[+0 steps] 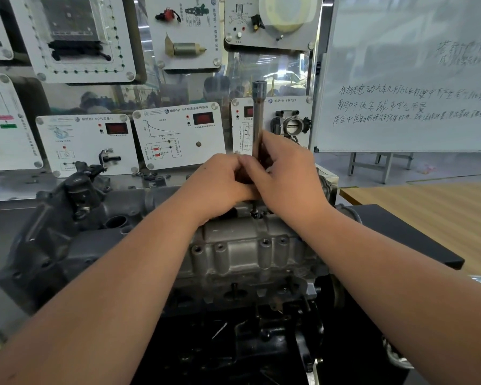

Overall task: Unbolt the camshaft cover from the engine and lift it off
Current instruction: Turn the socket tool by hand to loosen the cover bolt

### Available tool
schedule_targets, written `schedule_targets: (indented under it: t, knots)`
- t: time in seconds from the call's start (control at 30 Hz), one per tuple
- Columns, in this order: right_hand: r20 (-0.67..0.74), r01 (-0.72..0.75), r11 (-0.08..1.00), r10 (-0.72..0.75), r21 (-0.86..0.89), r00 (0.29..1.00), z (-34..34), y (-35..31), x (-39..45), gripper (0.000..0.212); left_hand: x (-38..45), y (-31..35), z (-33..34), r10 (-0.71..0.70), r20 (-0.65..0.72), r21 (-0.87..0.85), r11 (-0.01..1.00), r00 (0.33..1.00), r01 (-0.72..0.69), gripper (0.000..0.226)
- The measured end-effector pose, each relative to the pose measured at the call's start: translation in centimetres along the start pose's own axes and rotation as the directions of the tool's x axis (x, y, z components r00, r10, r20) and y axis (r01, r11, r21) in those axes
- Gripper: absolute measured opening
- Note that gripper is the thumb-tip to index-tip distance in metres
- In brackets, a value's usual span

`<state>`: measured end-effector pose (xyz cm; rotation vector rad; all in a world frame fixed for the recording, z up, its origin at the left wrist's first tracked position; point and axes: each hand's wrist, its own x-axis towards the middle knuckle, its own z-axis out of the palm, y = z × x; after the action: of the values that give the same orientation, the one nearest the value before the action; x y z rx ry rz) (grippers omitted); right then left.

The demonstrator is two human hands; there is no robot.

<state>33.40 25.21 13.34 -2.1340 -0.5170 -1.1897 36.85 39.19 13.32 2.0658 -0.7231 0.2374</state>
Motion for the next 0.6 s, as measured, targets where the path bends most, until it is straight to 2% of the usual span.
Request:
schedule_targets:
  t: [0.07,0.23,0.43,0.53,0.6]
  knots:
    - [-0.005,-0.012,1.0,0.012,0.008,1.0,-0.03,-0.01,-0.04,0.02,0.05,-0.01,-0.01,-0.019,-0.016,0.015,1.0,1.0,0.02,0.028]
    - [0.028,-0.021,0.999,0.02,0.034,0.999,0.14,0.05,0.04,0.019,-0.01,0.09,-0.03,-0.009,-0.01,0.05,0.999,1.0,0.009,0.018]
    - [0.014,0.019,0.999,-0.019,0.038,1.0,-0.1,-0.3,-0.13,0.013,-0.07,0.26,-0.05,0.034,-0.005,0.06,0.998,0.999,-0.034,0.026]
    - [0.01,-0.009,1.0,0.009,0.029,1.0,-0.08,0.01,-0.07,0.014,-0.02,0.29,0.11,0.004,-0.021,0.032,0.999,1.0,-0.004,0.019]
    - [0.004,-0.055,0.998,0.055,0.043,0.998,-0.03,0.29,0.08,0.017,-0.01,0.21,0.11,-0.018,-0.007,-0.008,1.0,1.0,0.018,0.032]
